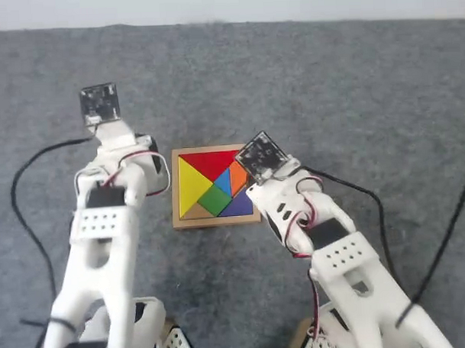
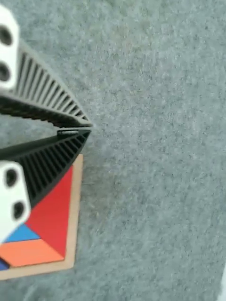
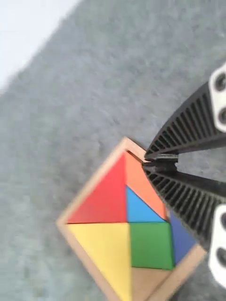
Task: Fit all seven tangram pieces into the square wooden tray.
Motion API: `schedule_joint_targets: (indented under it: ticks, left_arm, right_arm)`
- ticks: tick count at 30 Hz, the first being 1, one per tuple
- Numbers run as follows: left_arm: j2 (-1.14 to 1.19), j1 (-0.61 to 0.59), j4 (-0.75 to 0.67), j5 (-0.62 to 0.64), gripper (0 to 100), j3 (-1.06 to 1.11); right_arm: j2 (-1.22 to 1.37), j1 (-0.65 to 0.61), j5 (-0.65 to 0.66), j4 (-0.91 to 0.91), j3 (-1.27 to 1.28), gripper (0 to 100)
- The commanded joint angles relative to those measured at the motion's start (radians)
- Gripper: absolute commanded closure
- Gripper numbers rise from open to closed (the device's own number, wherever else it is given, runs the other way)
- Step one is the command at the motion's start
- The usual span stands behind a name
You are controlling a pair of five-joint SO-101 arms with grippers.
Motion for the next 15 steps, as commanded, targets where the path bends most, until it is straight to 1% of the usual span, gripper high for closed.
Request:
schedule_joint_targets:
  ticks: [1,5,11,13,15]
  left_arm:
    - [-0.186,0.006,-0.023,-0.017,99,0.07]
    - [-0.416,0.005,-0.052,-0.086,99,0.229]
    - [-0.732,0.009,-0.247,-0.233,99,0.524]
    - [-0.83,0.005,-0.276,-0.261,99,0.596]
    - [-0.931,0.003,-0.272,-0.276,99,0.659]
  right_arm:
    - [-0.081,0.041,0.002,-0.03,-0.006,99.0]
    - [-0.094,0.076,0.002,-0.048,-0.006,99.0]
    - [-0.099,0.143,0.005,-0.088,-0.011,99.0]
    - [-0.124,0.159,0.003,-0.071,-0.014,99.0]
    - [-0.177,0.166,0.002,-0.022,-0.012,99.0]
